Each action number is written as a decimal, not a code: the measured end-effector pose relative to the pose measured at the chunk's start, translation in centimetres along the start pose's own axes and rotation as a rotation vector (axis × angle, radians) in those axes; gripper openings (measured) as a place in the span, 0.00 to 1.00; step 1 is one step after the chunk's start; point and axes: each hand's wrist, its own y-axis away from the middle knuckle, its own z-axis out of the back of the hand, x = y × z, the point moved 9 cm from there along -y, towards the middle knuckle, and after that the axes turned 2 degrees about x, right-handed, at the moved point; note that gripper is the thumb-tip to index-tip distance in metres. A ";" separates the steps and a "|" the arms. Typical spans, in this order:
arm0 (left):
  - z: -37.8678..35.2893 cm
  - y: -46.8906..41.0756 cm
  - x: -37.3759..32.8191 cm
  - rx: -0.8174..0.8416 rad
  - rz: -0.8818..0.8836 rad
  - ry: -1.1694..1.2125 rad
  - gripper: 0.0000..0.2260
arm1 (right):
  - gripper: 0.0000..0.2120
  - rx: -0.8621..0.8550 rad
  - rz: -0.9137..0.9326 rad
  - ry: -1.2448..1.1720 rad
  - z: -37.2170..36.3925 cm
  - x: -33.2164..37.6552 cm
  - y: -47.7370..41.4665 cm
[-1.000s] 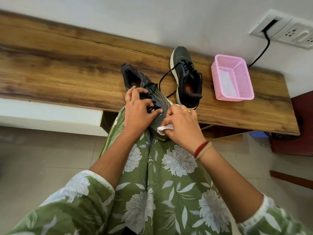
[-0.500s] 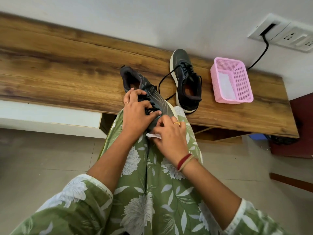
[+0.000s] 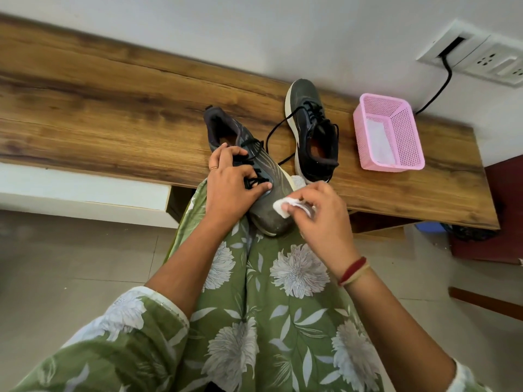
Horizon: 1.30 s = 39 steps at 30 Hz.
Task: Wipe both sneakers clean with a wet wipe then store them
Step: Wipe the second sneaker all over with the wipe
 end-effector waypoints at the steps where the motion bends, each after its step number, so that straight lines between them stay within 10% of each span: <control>1: 0.0 0.0 0.0 0.000 -0.002 -0.001 0.15 | 0.02 0.024 0.003 -0.033 -0.5 0.3 -0.7; 15: 0.1 0.2 -0.2 -0.012 -0.007 -0.017 0.14 | 0.11 0.297 0.311 0.696 -4.6 3.5 -1.8; 23: 0.0 0.2 -0.1 -0.014 0.007 -0.008 0.14 | 0.11 0.440 0.341 0.629 -6.2 3.1 -1.7; 28: 0.0 0.1 -0.1 -0.013 0.013 -0.008 0.13 | 0.11 0.171 0.232 0.738 -3.2 2.2 -4.4; 32: 0.3 0.3 0.1 -0.037 0.019 0.048 0.13 | 0.11 0.448 0.343 0.604 -6.7 3.5 -2.1; 36: 0.2 0.2 0.0 -0.024 0.025 0.030 0.14 | 0.11 0.171 0.196 0.731 -2.3 1.6 -4.8; 39: 0.4 0.3 0.1 -0.032 0.023 0.052 0.13 | 0.10 0.361 0.270 0.604 -4.8 2.9 -3.0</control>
